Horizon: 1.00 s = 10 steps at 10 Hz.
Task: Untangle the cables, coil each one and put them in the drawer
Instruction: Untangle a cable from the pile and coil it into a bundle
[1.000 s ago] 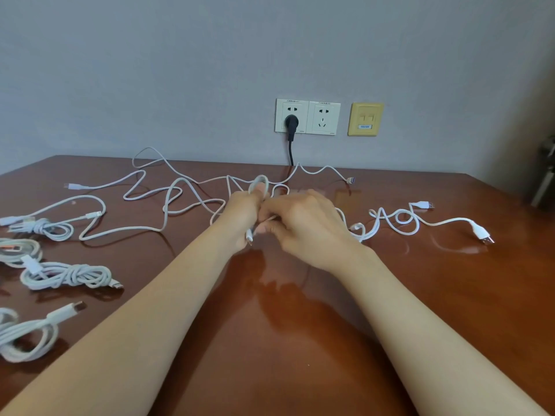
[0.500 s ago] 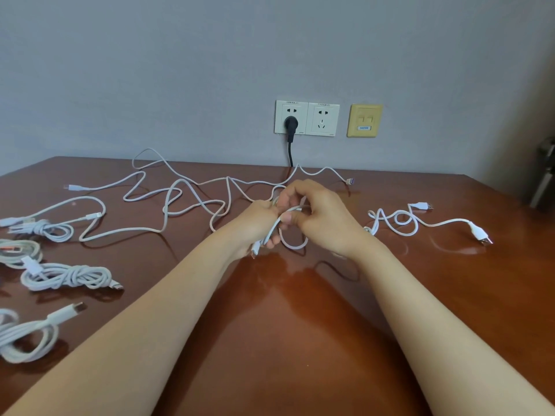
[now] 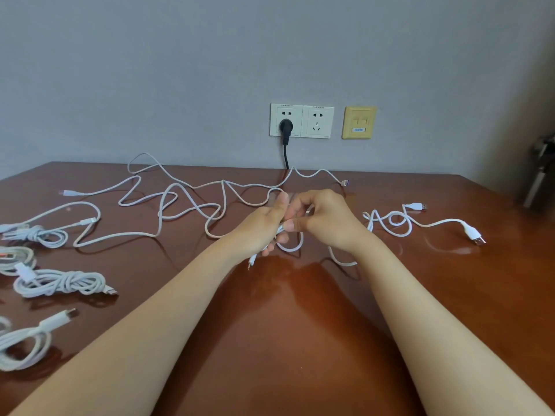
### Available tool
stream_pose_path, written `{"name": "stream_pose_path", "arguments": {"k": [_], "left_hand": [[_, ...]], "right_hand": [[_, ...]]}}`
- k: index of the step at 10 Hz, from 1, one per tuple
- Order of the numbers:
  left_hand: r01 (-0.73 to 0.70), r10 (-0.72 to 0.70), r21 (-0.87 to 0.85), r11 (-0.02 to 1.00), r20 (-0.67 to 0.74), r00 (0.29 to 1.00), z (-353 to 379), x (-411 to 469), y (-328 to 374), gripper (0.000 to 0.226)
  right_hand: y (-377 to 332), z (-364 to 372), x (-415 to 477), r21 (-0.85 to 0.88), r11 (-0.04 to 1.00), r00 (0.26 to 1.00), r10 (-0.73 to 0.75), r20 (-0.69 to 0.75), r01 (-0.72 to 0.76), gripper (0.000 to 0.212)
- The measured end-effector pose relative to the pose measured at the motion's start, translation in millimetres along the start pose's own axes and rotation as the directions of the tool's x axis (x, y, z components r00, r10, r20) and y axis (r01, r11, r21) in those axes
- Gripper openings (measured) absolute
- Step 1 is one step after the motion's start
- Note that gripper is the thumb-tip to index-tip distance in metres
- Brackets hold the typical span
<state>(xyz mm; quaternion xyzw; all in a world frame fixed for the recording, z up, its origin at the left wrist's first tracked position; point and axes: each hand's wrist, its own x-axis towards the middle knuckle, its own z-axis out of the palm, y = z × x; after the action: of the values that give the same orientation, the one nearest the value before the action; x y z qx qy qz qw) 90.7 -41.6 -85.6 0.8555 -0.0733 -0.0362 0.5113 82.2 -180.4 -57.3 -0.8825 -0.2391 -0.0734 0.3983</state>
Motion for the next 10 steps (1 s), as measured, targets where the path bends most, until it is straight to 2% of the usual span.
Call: {"name": "stream_pose_path", "arguments": {"k": [1,2,3,4,5,6,7,8,10], "left_hand": [[-0.084,0.07,0.123,0.989,0.115,0.991,0,-15,8,0.038],[-0.127,0.081,0.246,0.961,0.188,0.979,0,-16,10,0.021],[-0.131,0.073,0.266,0.955,0.215,0.974,-4,-15,9,0.014],[-0.11,0.061,0.208,0.972,0.23,0.971,-6,-19,10,0.015],[-0.102,0.077,0.112,0.988,0.204,0.976,-7,-20,8,0.026],[-0.105,0.092,0.089,0.99,0.143,0.985,-8,-17,5,0.03],[-0.077,0.077,-0.016,0.997,-0.006,0.997,-10,-14,4,0.031],[-0.072,0.062,-0.05,0.996,-0.167,0.984,-12,-10,3,0.03],[-0.098,0.073,-0.107,0.989,-0.217,0.973,-4,-10,6,0.025]], "right_hand": [[4,-6,-2,0.002,1.0,0.999,-0.022,0.046,0.022,0.024],[7,-8,-4,0.061,0.998,0.998,-0.032,0.045,0.029,0.032],[11,-6,-2,0.105,0.994,0.999,-0.035,0.001,0.035,0.032],[11,-6,-1,0.158,0.987,0.999,-0.035,-0.008,0.036,0.029],[15,-7,2,0.241,0.97,0.999,-0.01,-0.048,0.021,0.029],[19,-7,5,0.322,0.945,0.996,0.077,-0.046,-0.058,0.028],[20,-8,4,0.264,0.949,0.984,0.174,0.02,-0.173,0.022],[21,-7,2,0.175,0.957,0.971,0.218,0.096,-0.232,0.026],[15,-1,2,0.098,0.972,0.976,0.208,0.066,-0.213,0.028]]}}
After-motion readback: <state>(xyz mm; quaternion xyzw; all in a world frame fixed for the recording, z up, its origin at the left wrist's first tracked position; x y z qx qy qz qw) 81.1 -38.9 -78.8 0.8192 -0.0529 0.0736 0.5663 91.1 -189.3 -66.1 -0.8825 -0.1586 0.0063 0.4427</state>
